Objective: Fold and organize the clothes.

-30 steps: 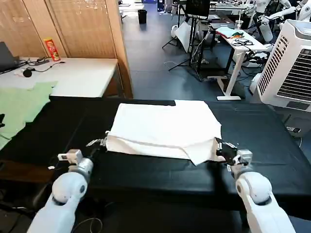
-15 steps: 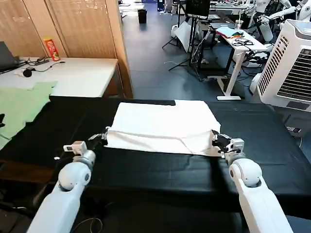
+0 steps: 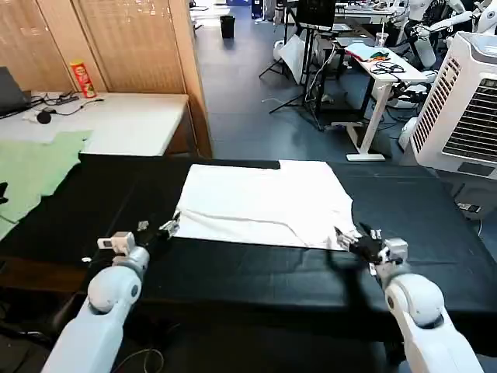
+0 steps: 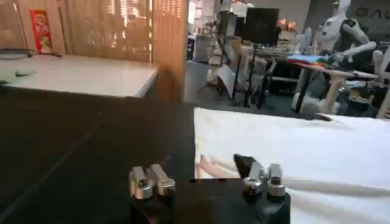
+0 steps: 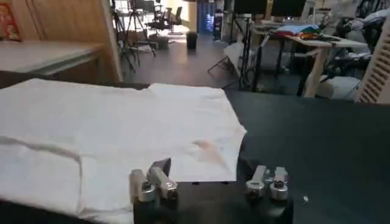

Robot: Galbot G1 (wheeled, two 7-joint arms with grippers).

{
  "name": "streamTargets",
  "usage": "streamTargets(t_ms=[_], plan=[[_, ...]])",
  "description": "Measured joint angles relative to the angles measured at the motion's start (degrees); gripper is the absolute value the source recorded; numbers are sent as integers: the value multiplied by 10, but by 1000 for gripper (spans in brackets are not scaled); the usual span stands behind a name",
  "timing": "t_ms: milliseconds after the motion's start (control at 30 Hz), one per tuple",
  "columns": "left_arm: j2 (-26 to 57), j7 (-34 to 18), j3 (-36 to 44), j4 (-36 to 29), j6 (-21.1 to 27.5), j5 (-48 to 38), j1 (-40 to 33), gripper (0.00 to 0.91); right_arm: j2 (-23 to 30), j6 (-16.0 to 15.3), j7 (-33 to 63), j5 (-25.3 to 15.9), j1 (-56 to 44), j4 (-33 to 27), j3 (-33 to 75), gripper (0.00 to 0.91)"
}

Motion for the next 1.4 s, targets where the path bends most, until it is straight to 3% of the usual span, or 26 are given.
streamTargets(t_ms=[33, 133, 200, 233, 267, 333, 400, 600, 867, 1033, 1400], plan=[[-1, 1, 0, 0, 1, 0, 4, 878, 1, 0, 1, 0, -2, 0, 1, 712], [-3, 3, 0, 1, 2, -2, 11, 741, 4, 0, 2, 0, -7, -1, 5, 624], [-3, 3, 0, 2, 2, -2, 15, 507, 6, 0, 2, 0, -9, -4, 7, 478], [-3, 4, -1, 2, 2, -3, 16, 429, 7, 1, 2, 1, -9, -6, 7, 449], [-3, 5, -1, 3, 2, -3, 16, 156, 8, 1, 2, 1, -10, -8, 7, 390], [-3, 7, -1, 5, 1, -3, 17, 117, 11, 2, 1, 2, -10, -13, 7, 341], [-5, 7, -1, 8, 0, -2, 17, 0, 13, 4, 0, 2, -10, -15, 7, 127], [-5, 8, -1, 13, -2, -2, 19, 0, 9, -5, 12, 6, -18, -3, 8, 39], [16, -7, 1, -17, 6, -1, 48, 0, -7, -58, 60, 16, -63, 70, 19, 29], [41, -28, -7, -58, 19, -1, 89, 0, -6, -88, 80, 16, -112, 126, 32, 29], [117, -40, -64, -174, 33, 4, 230, 0, -2, -102, 68, 13, -208, 185, 50, 39]])
